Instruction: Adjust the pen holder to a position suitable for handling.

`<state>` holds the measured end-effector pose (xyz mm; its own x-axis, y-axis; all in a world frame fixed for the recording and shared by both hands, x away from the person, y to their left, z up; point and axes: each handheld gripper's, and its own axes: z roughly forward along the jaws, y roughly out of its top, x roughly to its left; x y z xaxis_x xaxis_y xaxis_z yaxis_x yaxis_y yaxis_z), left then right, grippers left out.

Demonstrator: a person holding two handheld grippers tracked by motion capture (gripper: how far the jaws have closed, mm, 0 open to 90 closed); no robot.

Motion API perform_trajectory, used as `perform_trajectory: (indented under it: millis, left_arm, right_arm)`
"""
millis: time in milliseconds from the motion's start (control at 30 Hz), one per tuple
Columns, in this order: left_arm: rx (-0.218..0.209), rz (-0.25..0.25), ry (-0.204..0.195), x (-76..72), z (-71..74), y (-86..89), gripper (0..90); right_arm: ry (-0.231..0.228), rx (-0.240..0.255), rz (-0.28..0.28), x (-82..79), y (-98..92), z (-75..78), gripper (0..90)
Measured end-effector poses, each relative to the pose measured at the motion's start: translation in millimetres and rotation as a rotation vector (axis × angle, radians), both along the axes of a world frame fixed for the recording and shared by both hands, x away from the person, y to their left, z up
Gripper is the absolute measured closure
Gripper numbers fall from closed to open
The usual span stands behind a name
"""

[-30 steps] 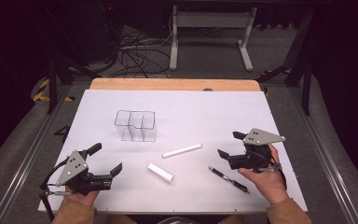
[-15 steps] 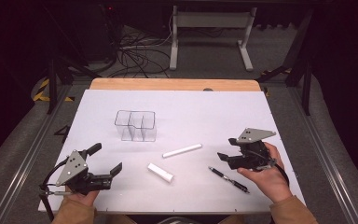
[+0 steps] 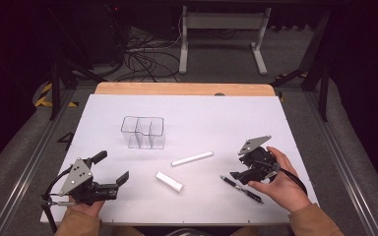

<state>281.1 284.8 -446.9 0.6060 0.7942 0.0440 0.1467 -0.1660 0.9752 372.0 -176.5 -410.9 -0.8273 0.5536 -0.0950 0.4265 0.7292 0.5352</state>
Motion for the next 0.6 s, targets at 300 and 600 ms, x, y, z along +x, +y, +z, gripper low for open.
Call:
perform_trajectory:
  millis: [300, 600]
  left_arm:
    - [-0.001, 0.001, 0.001, 0.2, -0.2, -0.1, 4.2]
    - [0.001, 0.001, 0.003, 0.4, -0.3, -0.2, 4.3]
  right_arm:
    - [0.086, -0.132, 0.036, -0.5, 5.8, -3.3, 41.4]
    - [0.164, -0.235, 0.057, -3.1, 12.3, -13.0, 43.2]
